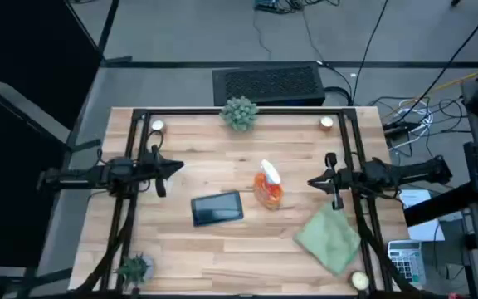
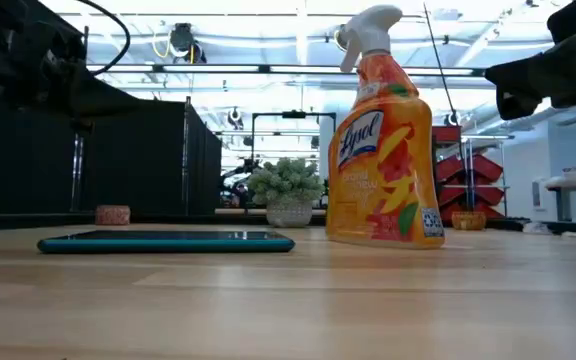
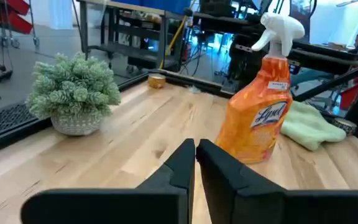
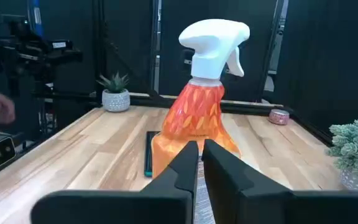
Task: Apply microfiber cloth
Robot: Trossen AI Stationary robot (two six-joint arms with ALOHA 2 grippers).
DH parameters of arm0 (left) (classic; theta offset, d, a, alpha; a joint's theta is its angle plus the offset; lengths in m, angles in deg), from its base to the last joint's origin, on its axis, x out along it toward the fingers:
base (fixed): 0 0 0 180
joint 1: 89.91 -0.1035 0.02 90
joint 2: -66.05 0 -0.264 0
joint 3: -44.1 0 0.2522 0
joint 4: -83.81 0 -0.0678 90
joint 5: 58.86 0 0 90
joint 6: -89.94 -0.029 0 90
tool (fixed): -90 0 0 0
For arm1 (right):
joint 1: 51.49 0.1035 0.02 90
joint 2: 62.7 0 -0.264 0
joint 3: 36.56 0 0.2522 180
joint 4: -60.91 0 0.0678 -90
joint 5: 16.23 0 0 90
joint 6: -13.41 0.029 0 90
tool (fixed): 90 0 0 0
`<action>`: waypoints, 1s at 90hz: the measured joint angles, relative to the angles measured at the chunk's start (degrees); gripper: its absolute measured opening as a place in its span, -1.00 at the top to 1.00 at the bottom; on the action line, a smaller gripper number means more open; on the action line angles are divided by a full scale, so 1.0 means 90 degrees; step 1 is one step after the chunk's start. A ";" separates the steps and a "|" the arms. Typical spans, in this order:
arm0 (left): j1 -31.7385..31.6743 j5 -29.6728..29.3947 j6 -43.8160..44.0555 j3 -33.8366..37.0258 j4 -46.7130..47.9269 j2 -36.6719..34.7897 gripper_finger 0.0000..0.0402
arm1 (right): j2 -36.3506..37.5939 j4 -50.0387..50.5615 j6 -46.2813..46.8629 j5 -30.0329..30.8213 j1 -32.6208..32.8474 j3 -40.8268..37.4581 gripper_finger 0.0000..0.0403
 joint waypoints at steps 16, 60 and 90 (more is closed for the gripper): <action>-0.0002 0.0000 0.0002 0.0000 0.0000 -0.0001 0.95 | 0.0000 -0.0001 0.0000 0.0000 -0.0002 0.0000 0.95; 0.0000 -0.0002 0.0003 0.0000 0.0000 0.0000 0.95 | 0.0000 -0.0055 0.0579 -0.0028 0.0001 0.0000 0.95; -0.0002 0.0000 0.1013 0.0002 -0.0027 0.0000 0.95 | -0.0068 -0.1646 0.3662 0.1638 -0.0071 -0.0002 0.95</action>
